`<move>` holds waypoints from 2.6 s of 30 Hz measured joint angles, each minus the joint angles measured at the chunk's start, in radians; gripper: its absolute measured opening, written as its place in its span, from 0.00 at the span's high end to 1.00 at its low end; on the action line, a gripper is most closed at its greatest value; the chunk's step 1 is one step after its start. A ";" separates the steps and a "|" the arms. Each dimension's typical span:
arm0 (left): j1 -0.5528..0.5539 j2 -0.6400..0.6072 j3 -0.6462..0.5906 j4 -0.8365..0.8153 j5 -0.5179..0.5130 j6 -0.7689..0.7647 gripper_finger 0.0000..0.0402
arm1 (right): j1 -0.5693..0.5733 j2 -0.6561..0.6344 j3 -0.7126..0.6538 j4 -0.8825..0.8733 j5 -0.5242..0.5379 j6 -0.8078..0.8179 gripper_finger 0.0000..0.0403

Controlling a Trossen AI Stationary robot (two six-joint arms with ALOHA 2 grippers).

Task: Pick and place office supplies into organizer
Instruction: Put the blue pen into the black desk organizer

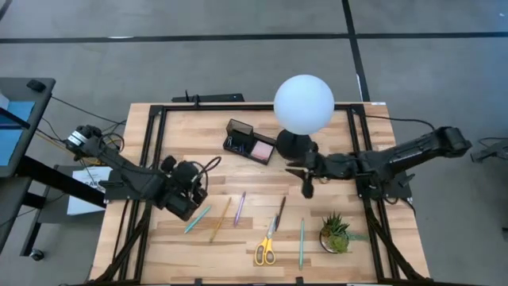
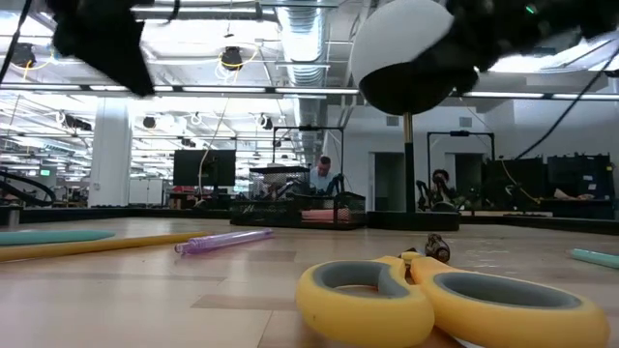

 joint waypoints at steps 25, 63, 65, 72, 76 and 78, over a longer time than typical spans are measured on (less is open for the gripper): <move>-0.218 0.226 -0.313 0.665 0.071 -0.288 0.61 | -0.037 -0.064 -0.251 0.418 -0.065 -0.080 0.82; -0.479 0.652 -0.145 0.591 -0.188 -0.627 0.65 | -0.143 -0.064 -0.251 0.604 -0.217 -0.123 0.82; -0.479 0.651 -0.145 0.593 -0.177 -0.638 0.65 | -0.137 -0.064 -0.251 0.604 -0.222 -0.123 0.82; -0.474 0.651 -0.158 0.595 -0.158 -0.607 0.65 | -0.109 -0.064 -0.251 0.596 -0.222 -0.123 0.82; -0.474 0.649 -0.173 0.600 -0.151 -0.632 0.65 | -0.087 -0.064 -0.251 0.575 -0.222 -0.124 0.82; -0.474 0.649 -0.175 0.597 -0.151 -0.647 0.65 | -0.076 -0.064 -0.251 0.574 -0.222 -0.124 0.82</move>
